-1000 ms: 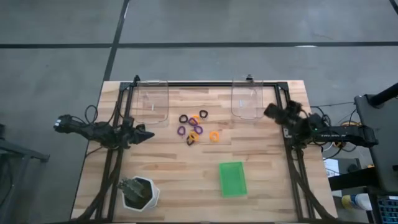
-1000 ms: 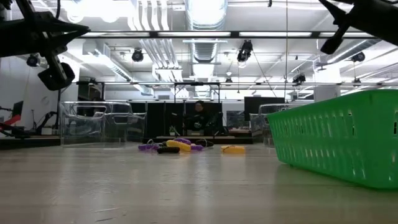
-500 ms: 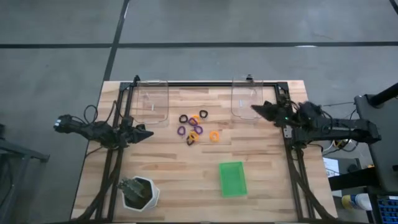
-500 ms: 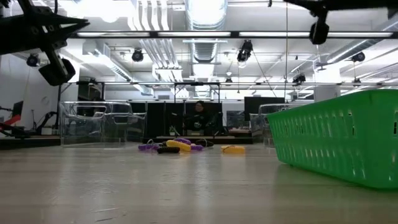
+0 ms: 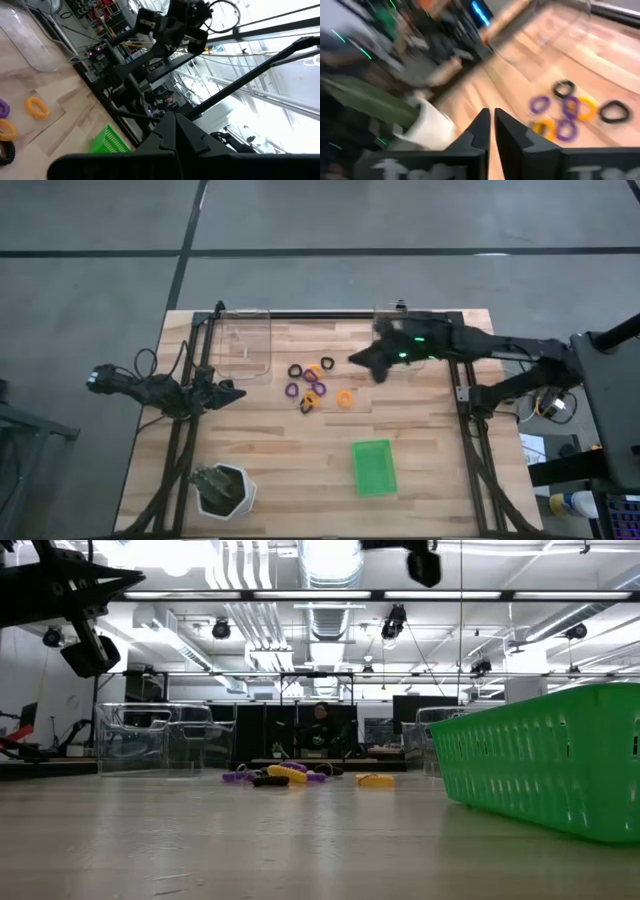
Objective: Sort spring keychains
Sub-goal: Put the top right black spring keychain into the right transparent bin
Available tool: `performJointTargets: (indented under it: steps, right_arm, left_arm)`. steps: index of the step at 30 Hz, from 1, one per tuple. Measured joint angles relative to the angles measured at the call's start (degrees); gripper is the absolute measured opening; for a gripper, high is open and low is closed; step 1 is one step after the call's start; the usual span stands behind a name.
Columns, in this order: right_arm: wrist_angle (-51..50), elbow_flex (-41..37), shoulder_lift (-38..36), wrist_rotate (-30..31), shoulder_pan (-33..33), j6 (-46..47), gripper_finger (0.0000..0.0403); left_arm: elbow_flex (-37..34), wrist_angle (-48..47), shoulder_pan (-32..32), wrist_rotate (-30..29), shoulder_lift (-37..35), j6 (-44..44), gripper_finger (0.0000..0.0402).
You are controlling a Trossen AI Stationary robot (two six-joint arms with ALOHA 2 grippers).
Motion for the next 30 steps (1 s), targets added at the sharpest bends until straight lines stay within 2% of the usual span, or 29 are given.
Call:
performJointTargets:
  steps: [5, 9, 12, 21, 26, 30]
  right_arm:
    - [-17.96, 15.27, 13.89, 0.25, -0.50, -10.82, 0.0105]
    - [-24.32, 25.42, 23.64, 0.81, -0.42, -17.43, 0.0176]
    - [-30.16, 32.90, 30.44, 3.65, -0.75, -20.77, 0.0208]
    - [-44.47, 48.40, 47.80, 4.48, -0.69, -43.62, 0.0219]
    - [-47.13, 51.31, 54.32, 5.52, -0.93, -51.24, 0.0219]
    - [-47.00, 51.93, 57.09, 5.36, -1.35, -53.83, 0.0219]
  left_arm:
    - [0.00, -0.04, 0.00, 0.02, -0.02, -0.17, 0.0000]
    - [0.00, -0.08, 0.00, 0.04, -0.02, -0.20, 0.0000]
    - [0.00, -0.08, 0.00, 0.07, -0.02, -0.75, 0.0000]
    - [0.00, -0.10, 0.00, 0.07, -0.02, -0.24, 0.0000]
    - [0.00, -0.07, -0.01, 0.04, -0.02, 0.75, 0.0000]
    - [0.00, -0.04, 0.00, 0.04, -0.02, 1.33, 0.0000]
